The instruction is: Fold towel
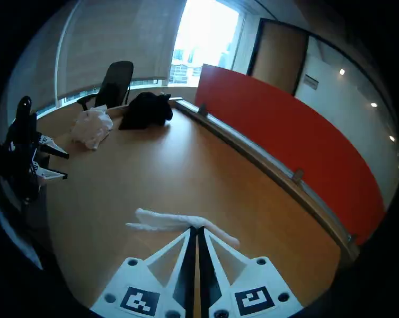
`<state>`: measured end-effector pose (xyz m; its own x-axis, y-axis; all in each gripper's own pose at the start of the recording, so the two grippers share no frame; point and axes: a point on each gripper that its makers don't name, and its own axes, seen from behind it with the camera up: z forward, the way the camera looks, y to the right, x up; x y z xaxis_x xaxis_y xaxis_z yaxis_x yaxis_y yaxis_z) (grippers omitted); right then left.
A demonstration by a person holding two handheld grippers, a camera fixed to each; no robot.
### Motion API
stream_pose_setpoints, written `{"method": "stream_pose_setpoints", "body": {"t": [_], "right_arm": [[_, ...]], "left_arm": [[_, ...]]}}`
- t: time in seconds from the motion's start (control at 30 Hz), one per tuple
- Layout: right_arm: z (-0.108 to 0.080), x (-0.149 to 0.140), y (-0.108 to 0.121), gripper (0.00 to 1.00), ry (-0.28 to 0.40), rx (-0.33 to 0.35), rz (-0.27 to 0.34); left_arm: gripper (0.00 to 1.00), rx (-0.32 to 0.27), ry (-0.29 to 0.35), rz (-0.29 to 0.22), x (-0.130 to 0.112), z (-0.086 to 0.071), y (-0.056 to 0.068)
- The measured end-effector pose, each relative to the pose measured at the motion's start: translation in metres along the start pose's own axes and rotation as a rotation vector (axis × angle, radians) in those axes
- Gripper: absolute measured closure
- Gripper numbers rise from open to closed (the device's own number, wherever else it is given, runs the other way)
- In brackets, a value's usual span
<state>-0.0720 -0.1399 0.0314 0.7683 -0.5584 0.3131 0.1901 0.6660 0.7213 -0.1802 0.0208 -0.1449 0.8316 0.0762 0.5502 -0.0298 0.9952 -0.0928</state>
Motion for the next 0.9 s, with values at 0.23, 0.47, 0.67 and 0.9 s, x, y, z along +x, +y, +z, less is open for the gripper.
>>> {"method": "stream_pose_setpoints", "body": {"t": [0.23,0.47,0.67,0.9], "right_arm": [[-0.02,-0.014,0.026,0.97,-0.009,-0.03,0.032],[-0.042,-0.035,0.056,0.97,-0.029,-0.068,0.071],[-0.058,-0.053,0.082,0.97,-0.053,-0.102,0.076],[-0.078,-0.074,0.113,0.97,-0.088,-0.136,0.091]], "left_arm": [[0.01,-0.012,0.0,0.008,0.005,0.003,0.007],[0.02,-0.017,-0.001,0.014,0.009,0.008,0.013],[0.01,-0.018,-0.004,0.019,0.011,0.011,0.016],[0.01,-0.019,-0.011,0.028,0.013,0.013,0.02]]}}
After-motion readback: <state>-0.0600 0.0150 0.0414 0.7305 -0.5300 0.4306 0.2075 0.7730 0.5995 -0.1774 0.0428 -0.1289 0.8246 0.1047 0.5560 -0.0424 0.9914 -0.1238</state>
